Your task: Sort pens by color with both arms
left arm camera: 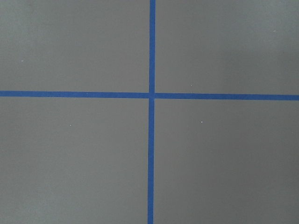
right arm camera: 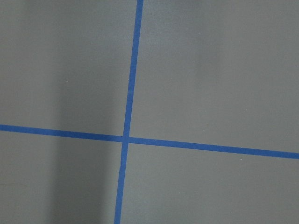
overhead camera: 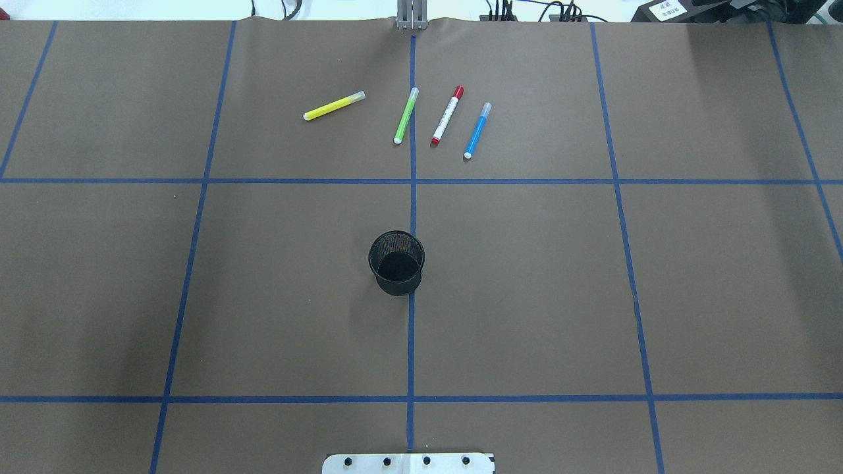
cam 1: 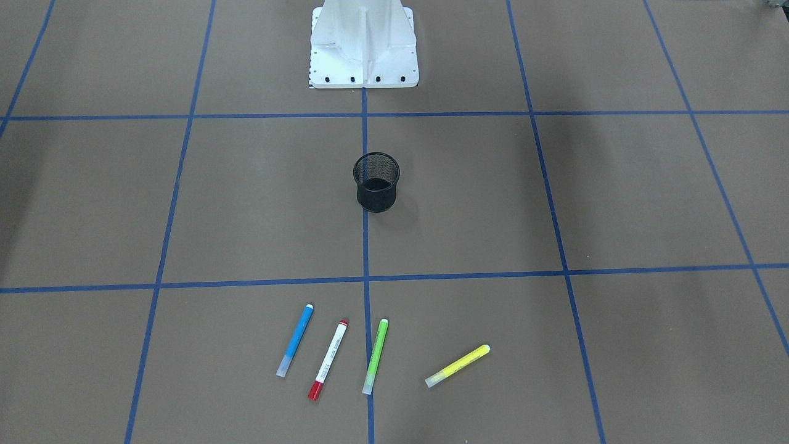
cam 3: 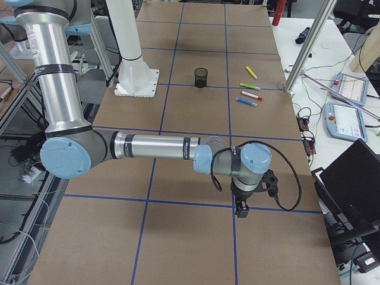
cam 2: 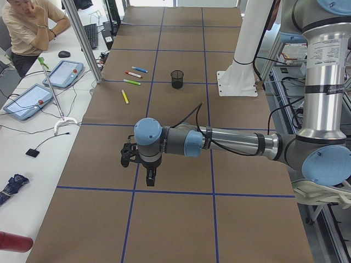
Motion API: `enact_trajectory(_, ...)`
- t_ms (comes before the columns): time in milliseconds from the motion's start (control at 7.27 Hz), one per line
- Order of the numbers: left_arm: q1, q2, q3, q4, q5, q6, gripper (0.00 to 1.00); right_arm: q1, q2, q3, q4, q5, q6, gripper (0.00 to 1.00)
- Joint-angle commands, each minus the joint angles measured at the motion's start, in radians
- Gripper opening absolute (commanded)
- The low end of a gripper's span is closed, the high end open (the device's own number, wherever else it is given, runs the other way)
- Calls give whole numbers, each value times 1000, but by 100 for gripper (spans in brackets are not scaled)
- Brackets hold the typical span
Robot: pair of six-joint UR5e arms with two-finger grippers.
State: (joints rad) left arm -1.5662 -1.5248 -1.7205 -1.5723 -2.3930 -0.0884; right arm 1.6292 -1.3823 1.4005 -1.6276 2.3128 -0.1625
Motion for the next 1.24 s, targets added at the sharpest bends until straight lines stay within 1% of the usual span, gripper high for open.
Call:
enact_trajectory(0, 0, 0, -1, 0, 0, -1, 100, 0, -1, 0, 0, 0, 8, 99)
enact_trajectory(825, 0, 3, -4, 0, -2, -1, 100, -9, -1, 2, 2, 2, 15, 99)
enact_trajectory(1101, 0, 2, -4, 0, -2, -1, 100, -12, -9, -3, 20, 0, 18, 99)
